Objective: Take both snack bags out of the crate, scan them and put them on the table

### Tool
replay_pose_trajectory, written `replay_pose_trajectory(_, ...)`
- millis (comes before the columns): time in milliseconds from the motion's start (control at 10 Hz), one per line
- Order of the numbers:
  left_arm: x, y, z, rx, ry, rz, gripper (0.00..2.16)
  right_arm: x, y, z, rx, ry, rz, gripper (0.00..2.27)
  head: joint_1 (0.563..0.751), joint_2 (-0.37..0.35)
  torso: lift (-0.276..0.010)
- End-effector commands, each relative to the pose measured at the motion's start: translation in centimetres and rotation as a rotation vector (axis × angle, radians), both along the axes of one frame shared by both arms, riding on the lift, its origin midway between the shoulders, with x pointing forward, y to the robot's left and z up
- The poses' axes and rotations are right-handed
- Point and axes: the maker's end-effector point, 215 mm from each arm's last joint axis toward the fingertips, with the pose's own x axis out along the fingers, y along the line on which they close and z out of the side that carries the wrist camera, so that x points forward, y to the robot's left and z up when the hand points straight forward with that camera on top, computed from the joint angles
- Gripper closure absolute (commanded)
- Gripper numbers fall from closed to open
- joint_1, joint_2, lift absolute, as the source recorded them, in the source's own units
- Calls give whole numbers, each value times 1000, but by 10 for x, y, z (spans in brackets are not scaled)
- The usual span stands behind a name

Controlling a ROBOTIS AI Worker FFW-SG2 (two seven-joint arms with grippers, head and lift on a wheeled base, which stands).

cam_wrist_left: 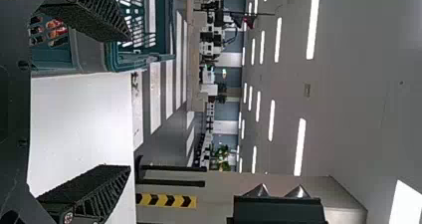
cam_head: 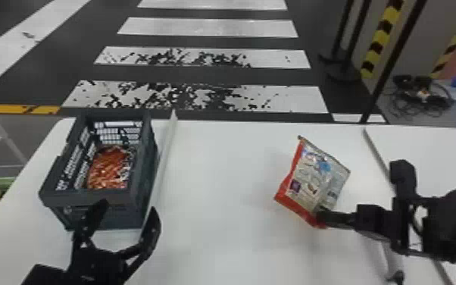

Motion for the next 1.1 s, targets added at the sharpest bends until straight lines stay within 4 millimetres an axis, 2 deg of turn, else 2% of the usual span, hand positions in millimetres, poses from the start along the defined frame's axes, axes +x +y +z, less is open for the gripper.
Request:
replay_pose_trajectory(0, 0, 1, -1, 1, 1, 2, 80, 10, -7, 18, 20, -48, -32, 2260, 695, -4, -94)
replay_pose_trajectory(200, 0, 2, 0, -2, -1, 3, 80, 23, -39, 32, -14, -95, -104, 2260, 695, -19, -94)
replay_pose_trajectory(400, -1, 2, -2, -3, 3, 4, 80, 36, -84, 46, -63, -144, -204, 2260, 695, -51, -94)
replay_pose_trajectory(700, -1, 2, -2, -3, 2, 2, 80, 46, -155, 64, -110, -197, -367, 2260, 695, -140, -94)
replay_pose_trajectory(900, -2, 2, -3, -1, 7, 3, 80, 46, -205, 63, -182, -204, -460, 2260, 695, -189, -94)
replay_pose_trajectory(1000, -2, 1, -3, -3, 7, 2, 80, 40, -230, 56, -219, -184, -509, 2260, 695, -218, -94)
